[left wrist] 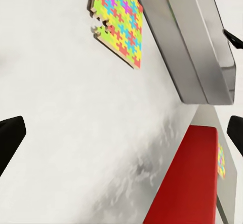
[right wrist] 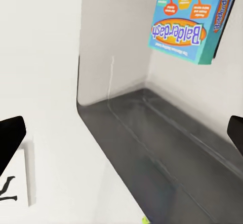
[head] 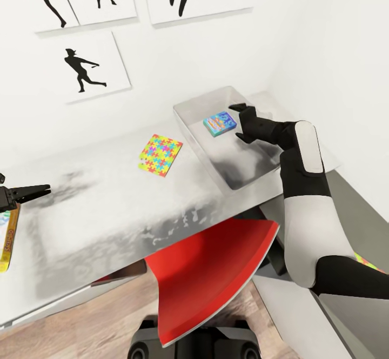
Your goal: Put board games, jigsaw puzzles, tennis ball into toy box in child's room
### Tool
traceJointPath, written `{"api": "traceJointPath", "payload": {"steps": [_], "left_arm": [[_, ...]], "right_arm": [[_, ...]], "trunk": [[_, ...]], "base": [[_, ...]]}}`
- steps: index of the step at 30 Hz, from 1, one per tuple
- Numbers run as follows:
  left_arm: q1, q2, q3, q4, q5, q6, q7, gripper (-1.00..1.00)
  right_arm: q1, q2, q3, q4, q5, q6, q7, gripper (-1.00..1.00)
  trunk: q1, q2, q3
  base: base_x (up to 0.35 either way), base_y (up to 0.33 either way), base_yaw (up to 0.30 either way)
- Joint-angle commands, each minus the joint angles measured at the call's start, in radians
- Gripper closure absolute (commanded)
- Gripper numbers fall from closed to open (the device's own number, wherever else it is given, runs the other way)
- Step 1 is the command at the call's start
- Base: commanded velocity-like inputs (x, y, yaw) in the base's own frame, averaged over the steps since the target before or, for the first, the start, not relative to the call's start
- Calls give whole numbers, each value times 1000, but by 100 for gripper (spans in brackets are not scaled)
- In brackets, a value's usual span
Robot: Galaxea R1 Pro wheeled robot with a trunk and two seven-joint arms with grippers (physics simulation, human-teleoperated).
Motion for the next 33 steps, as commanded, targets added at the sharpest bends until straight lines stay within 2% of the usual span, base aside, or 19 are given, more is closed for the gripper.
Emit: {"api": "traceJointPath", "payload": {"steps": [1,19,33], "left_arm": [[0,0,0,0,-1,11,-4,-100],[0,0,0,0,-1,11,-4,-100],[0,-2,-1,0,-2,11,-4,-100]], "right_arm": [[-1,1,-3,-2,-9,2,-10,-100],[4,1,-2,-85,-10,20,-10,-100],[99,-1,-4,-228,-11,78,-10,-100]], "trunk": [[1,-2,0],[1,-2,29],[1,-2,52]], "base": [[0,0,0],[0,0,0],[0,0,0]]}}
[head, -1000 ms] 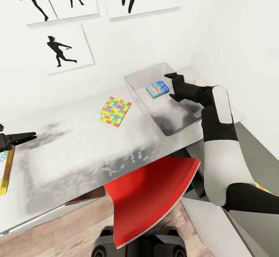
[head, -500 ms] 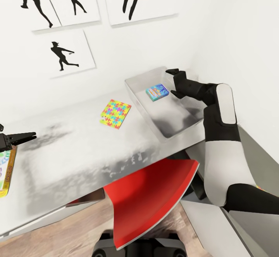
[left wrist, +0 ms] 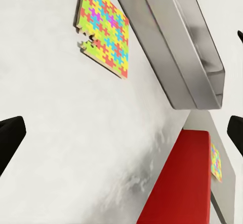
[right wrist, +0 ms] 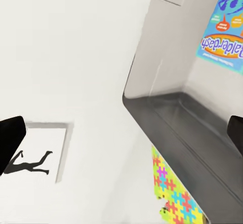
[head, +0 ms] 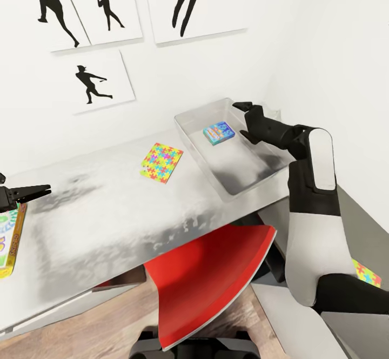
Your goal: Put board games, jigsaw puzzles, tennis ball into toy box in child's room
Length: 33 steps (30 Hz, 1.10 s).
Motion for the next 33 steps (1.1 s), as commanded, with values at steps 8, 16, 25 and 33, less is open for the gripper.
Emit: {"api": "traceJointPath", "payload": {"steps": [8,16,25,33], "left_arm": [[1,0,0,0,-2,11,-4,-100],[2,2,0,0,-2,11,-4,-100],[3,2,1,0,-2,11,-4,-100],[4,-2,0,0,-2,11,-4,-100]], "right_arm": [[46,3,0,-70,-10,29,-10,-100],[85,3,2,-124,-10,33,-11,-100],[142,3,4,-137,-10,32,-9,-100],[148,3,7,-149,-10,34,-10,-100]], "trunk": [[1,-2,12],[1,-2,25],[1,-2,39],[1,-2,53]], "base": [[0,0,0],[0,0,0],[0,0,0],[0,0,0]]}}
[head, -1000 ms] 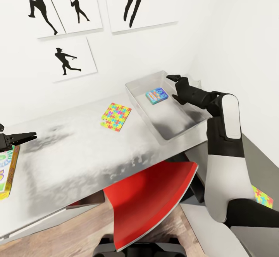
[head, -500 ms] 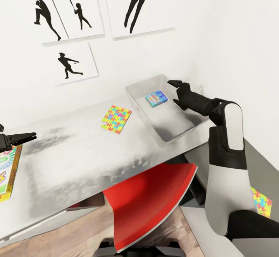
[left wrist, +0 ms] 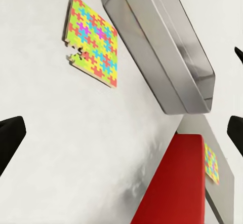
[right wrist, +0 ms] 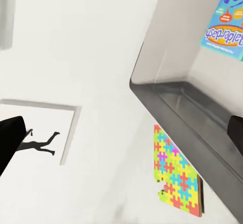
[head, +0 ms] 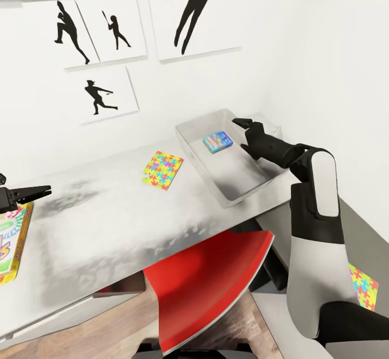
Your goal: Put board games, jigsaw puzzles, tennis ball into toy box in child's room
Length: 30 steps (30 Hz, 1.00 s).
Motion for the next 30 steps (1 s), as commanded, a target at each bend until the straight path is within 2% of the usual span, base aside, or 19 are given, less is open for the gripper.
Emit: {"api": "traceJointPath", "payload": {"steps": [1,8,23,30], "left_arm": [[-1,0,0,0,-1,11,-4,-100],[-1,0,0,0,-1,11,-4,-100],[-1,3,0,0,-1,11,-4,-100],[-1,3,0,0,-1,11,-4,-100]], "right_arm": [[-1,1,-2,-2,-10,4,-11,-100],[0,1,-3,-11,-10,31,-10,-100],[1,1,-2,-18,-9,37,-10,-100],[3,1,-3,-19,-9,38,-10,-100]], "trunk": [[1,-2,0],[1,-2,12],[1,-2,37],[1,-2,48]], "base": [[0,0,0],[0,0,0],[-3,0,0],[-160,20,0]]}}
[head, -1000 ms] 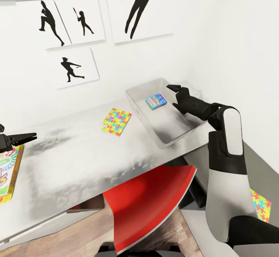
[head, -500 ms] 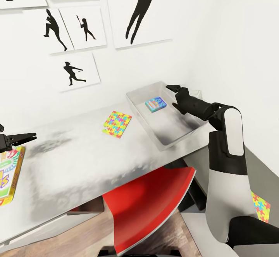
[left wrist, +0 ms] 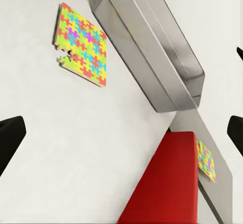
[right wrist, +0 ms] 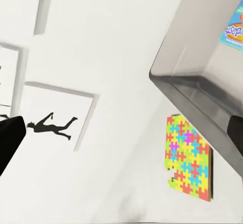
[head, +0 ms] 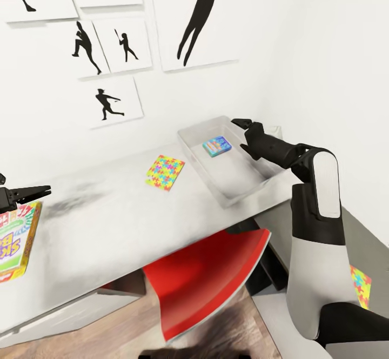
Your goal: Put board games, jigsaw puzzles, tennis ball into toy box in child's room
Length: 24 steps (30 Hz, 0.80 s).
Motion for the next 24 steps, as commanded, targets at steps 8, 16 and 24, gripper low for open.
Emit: {"api": "traceJointPath", "payload": {"steps": [8,16,24], "left_arm": [[-1,0,1,0,-1,11,-4,-100],[-1,0,1,0,-1,11,-4,-100],[0,0,1,0,-1,11,-4,-100]], "right_arm": [[-1,1,-2,-1,-10,3,-11,-100],[-1,1,-1,-1,-10,3,-11,-100],[1,1,-1,-1,-10,5,-12,-100]], "trunk": [[0,-2,12],[0,-2,25],[0,-2,38]], "base": [[-54,13,0],[-103,47,0],[-59,42,0]]}}
